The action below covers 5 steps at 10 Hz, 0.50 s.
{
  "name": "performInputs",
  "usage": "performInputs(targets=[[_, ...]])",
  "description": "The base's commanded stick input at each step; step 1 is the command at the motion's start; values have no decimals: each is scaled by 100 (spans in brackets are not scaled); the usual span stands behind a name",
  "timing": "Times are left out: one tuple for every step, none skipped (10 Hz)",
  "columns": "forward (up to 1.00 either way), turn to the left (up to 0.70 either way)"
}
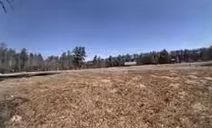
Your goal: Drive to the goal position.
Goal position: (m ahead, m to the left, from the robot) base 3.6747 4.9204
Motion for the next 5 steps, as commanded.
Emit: performInputs(targets=[[70, 35], [70, 35], [70, 19], [70, 0], [70, 0]])
